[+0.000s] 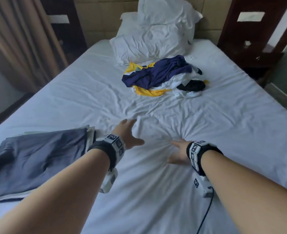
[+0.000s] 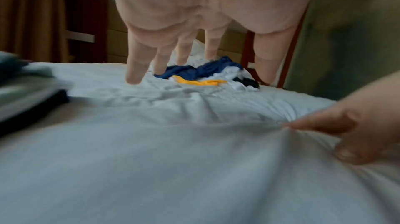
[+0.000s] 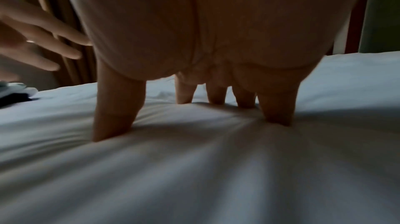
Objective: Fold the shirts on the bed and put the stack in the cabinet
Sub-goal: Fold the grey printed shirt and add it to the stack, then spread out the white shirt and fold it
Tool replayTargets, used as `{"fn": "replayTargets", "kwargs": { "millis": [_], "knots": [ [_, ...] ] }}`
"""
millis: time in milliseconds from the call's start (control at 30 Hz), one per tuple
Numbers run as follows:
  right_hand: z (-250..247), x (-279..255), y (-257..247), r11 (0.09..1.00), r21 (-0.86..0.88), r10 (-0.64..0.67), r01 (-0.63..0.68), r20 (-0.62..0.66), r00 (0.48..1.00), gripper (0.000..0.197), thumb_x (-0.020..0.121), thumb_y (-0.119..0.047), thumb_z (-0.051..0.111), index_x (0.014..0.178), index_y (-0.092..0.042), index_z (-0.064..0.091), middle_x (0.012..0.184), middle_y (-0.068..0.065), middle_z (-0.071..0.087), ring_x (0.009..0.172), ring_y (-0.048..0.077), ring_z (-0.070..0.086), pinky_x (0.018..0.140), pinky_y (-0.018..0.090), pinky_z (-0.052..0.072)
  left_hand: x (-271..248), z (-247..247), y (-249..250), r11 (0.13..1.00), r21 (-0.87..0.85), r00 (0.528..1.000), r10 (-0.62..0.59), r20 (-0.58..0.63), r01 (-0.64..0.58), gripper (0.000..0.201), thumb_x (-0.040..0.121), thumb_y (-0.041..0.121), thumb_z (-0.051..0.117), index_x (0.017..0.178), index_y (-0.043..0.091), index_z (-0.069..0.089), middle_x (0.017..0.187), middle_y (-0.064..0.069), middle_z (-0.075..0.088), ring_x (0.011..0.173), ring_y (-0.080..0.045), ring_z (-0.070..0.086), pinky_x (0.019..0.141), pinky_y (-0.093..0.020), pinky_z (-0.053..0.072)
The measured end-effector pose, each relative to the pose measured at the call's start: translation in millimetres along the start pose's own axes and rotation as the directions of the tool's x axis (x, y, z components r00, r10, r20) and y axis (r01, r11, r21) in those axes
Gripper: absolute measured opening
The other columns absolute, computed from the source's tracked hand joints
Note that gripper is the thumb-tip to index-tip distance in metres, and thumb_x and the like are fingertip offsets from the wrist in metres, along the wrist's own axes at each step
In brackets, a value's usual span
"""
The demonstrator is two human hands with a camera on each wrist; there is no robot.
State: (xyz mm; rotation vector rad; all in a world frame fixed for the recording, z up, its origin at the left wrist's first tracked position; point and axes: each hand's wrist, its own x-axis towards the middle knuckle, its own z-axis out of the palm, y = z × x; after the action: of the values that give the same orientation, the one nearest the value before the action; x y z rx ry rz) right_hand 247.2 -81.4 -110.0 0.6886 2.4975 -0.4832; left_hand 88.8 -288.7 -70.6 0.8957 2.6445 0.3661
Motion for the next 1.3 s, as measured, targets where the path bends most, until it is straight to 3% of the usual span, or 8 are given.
{"fn": "replayTargets", "kwargs": {
  "millis": [267, 433, 567, 700, 867, 1000, 1167, 1300],
  "knots": [
    [-10, 22, 8, 0.984, -0.155, -0.062, 0.083, 0.133, 0.989, 0.101, 0.080, -0.067, 0.070, 0.160, -0.034, 0.017, 0.166, 0.005, 0.023, 0.147, 0.033, 0.034, 0.117, 0.045, 0.034, 88, 38, 63, 0.956, 0.291, 0.959, -0.110, 0.261, 0.030, 0.145, 0.048, 0.078, 0.085, 0.155, 0.054, -0.010, 0.169, -0.003, -0.017, 0.154, -0.044, -0.011, 0.117, -0.073, 0.016],
    [-37, 44, 30, 0.995, -0.084, -0.036, 0.044, 0.105, 0.994, 0.086, 0.067, -0.055, 0.078, 0.147, -0.046, 0.046, 0.149, -0.011, 0.052, 0.128, 0.017, 0.057, 0.108, 0.032, 0.046, 114, 55, 71, 0.898, 0.439, 0.920, -0.174, 0.351, 0.003, 0.163, 0.006, 0.100, 0.064, 0.148, 0.065, -0.009, 0.167, -0.010, 0.003, 0.149, -0.049, 0.019, 0.111, -0.068, 0.034],
    [-76, 78, 40, 0.992, 0.111, 0.045, -0.057, 0.110, 0.993, 0.037, 0.077, -0.044, 0.081, 0.101, -0.017, 0.077, 0.086, 0.000, 0.074, 0.068, 0.018, 0.066, 0.071, 0.032, 0.059, 118, 57, 70, 0.907, 0.420, 0.919, -0.157, 0.361, -0.010, 0.161, 0.006, 0.100, 0.062, 0.148, 0.067, -0.006, 0.165, -0.008, 0.011, 0.148, -0.047, 0.020, 0.112, -0.066, 0.034],
    [-103, 116, 38, 0.987, 0.147, 0.078, -0.067, -0.070, 0.995, 0.015, 0.081, -0.014, 0.079, 0.094, -0.007, 0.076, 0.084, 0.011, 0.076, 0.077, 0.028, 0.074, 0.075, 0.041, 0.064, 122, 65, 62, 0.914, 0.405, 0.920, -0.153, 0.362, -0.006, 0.155, 0.009, 0.098, 0.064, 0.144, 0.070, -0.006, 0.162, -0.007, 0.013, 0.148, -0.046, 0.015, 0.111, -0.065, 0.034],
    [-127, 182, 46, 0.994, -0.086, 0.025, -0.063, -0.383, 0.923, 0.085, 0.074, -0.040, 0.081, 0.147, -0.029, 0.041, 0.155, 0.009, 0.033, 0.141, 0.033, 0.035, 0.111, 0.040, 0.039, 134, 68, 64, 0.913, 0.408, 0.905, -0.184, 0.383, 0.013, 0.156, 0.010, 0.094, 0.068, 0.145, 0.070, -0.007, 0.163, -0.010, 0.007, 0.147, -0.050, 0.012, 0.112, -0.068, 0.032],
    [-130, 216, 58, 0.966, -0.211, 0.076, -0.152, -0.330, 0.941, 0.130, 0.059, -0.058, 0.087, 0.158, -0.041, 0.006, 0.167, 0.004, -0.016, 0.153, 0.039, -0.015, 0.121, 0.056, 0.013, 135, 68, 64, 0.918, 0.397, 0.899, -0.182, 0.398, 0.010, 0.155, 0.013, 0.092, 0.070, 0.146, 0.068, -0.006, 0.163, -0.011, 0.005, 0.148, -0.051, 0.009, 0.114, -0.068, 0.029],
    [-130, 224, 59, 0.975, -0.185, 0.067, -0.124, -0.287, 0.956, 0.128, 0.057, -0.058, 0.091, 0.158, -0.022, 0.020, 0.160, 0.010, 0.030, 0.150, 0.035, 0.020, 0.119, 0.049, 0.030, 137, 67, 61, 0.913, 0.408, 0.894, -0.198, 0.402, 0.019, 0.157, 0.012, 0.094, 0.071, 0.146, 0.069, -0.006, 0.164, -0.007, 0.007, 0.151, -0.046, 0.006, 0.116, -0.067, 0.027],
    [-129, 221, 58, 0.991, -0.049, 0.104, -0.124, -0.300, 0.948, 0.139, 0.055, -0.049, 0.096, 0.157, -0.019, 0.007, 0.154, 0.016, 0.038, 0.137, 0.038, 0.045, 0.109, 0.052, 0.043, 134, 63, 65, 0.903, 0.430, 0.895, -0.201, 0.397, 0.011, 0.155, 0.017, 0.094, 0.073, 0.148, 0.068, -0.006, 0.165, -0.008, 0.006, 0.152, -0.046, 0.004, 0.118, -0.067, 0.024]
  ]
}}
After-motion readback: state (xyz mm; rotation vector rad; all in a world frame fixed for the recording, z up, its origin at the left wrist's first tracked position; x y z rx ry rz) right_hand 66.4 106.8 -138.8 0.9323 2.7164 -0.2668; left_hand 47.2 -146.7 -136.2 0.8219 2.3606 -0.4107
